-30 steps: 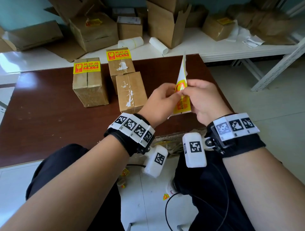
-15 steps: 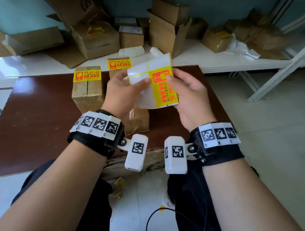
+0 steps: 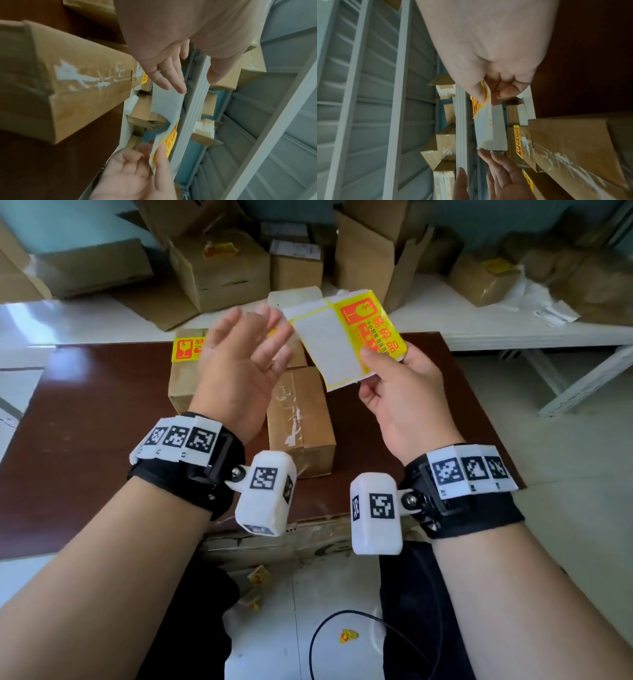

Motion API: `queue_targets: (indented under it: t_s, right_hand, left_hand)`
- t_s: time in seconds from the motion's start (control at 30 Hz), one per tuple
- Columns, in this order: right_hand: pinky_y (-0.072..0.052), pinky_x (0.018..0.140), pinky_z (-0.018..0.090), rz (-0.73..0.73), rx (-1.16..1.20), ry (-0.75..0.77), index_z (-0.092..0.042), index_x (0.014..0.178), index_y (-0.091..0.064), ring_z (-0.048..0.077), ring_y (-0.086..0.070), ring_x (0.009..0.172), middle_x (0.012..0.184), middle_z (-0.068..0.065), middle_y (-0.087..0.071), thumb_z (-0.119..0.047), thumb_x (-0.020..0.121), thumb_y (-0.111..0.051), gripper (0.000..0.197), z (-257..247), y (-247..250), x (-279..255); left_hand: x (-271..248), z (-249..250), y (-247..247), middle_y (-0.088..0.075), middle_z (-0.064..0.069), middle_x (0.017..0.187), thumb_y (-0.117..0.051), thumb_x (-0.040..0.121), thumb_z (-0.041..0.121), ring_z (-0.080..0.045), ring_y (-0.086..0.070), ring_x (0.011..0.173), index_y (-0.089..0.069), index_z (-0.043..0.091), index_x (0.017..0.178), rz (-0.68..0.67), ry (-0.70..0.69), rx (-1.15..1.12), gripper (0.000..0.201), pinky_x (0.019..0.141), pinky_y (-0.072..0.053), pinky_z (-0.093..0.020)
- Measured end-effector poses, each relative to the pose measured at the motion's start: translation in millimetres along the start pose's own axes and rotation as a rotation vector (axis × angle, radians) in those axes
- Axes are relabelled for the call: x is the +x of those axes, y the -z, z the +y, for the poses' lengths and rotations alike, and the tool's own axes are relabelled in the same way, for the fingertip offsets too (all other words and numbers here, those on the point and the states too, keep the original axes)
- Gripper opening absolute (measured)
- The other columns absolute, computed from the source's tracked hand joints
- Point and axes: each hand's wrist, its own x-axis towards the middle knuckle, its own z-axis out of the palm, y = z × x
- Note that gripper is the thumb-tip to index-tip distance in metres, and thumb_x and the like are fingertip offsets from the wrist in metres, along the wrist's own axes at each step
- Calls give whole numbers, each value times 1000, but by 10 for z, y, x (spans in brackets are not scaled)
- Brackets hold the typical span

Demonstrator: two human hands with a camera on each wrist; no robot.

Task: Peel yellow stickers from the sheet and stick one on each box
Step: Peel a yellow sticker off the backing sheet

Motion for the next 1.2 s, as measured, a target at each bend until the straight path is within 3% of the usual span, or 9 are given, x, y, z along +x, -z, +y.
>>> queue_targets:
  t_s: [0.07,0.17,0.3,0.4,0.53,0.7,0.83,1.1,1.2]
  right_hand:
    - [-56,68,23,-45,-45,35,-18,110,-69,17,-70,92,110,7,-77,-2,106,-66,16,-18,0,-1]
    - [-63,75,28,-40,-140,157,-9,127,-65,17,-77,101,115,7,-80,1,104,-67,25,21,-22,19]
    - [-64,79,30,-19,-149,220,-7,126,-63,14,-82,101,108,3,-86,-3,99,-80,32,52,-63,57]
    - [-62,77,25,-80,-132,210,-13,113,-69,11,-80,94,102,1,-86,-9,101,-79,16,24,-85,44]
    - [-66,92,49,-88,-59,188,-8,120,-74,21,-78,98,112,12,-84,-18,108,-72,15,7,-75,39]
    - [-57,106,69,-116,-19,161,-8,126,-75,37,-78,117,122,18,-82,-17,107,-73,21,11,-86,1]
    - [-59,110,59,-184,-25,158,-5,147,-61,35,-74,128,127,13,-81,-3,106,-71,43,27,-83,-11]
    - [-52,111,69,-74,-83,241,-7,124,-72,46,-71,125,115,10,-85,-8,103,-74,22,48,-19,23]
    - [-59,105,57,-51,-66,274,-2,126,-71,34,-79,117,113,9,-85,-4,104,-71,21,39,-5,21]
  left_hand:
    - [77,55,40,-75,-13,122,-82,83,15,-25,-77,110,-38,14,155,79,-97,37,84,98,-61,-39]
    - [131,51,97,-59,-10,143,-90,73,26,-21,-65,130,-44,23,150,99,-284,314,90,108,-57,-42]
    - [88,-40,67,-66,0,142,-89,83,27,-13,-59,138,-62,25,134,-100,-478,632,58,121,-44,-47]
    - [94,-166,56,-69,-5,140,-88,87,23,-21,-61,137,-66,16,134,-235,-588,760,52,118,-45,-56]
    - [93,-318,25,-61,-12,149,-89,86,15,-25,-56,144,-70,15,126,-293,-614,781,44,119,-45,-54]
    - [120,-430,22,-61,-11,146,-91,83,18,-26,-60,139,-75,15,118,-232,-659,801,39,113,-50,-55]
    - [145,-453,15,-62,-7,147,-89,85,21,-19,-61,138,-79,20,106,-186,-598,760,24,113,-52,-47]
    - [129,-495,-89,-66,-7,142,-84,91,20,-16,-61,137,-76,16,116,-257,-620,807,27,116,-49,-47]
    - [85,-495,-123,-70,-3,137,-80,94,18,-16,-56,143,-75,15,115,-288,-678,872,22,122,-42,-45]
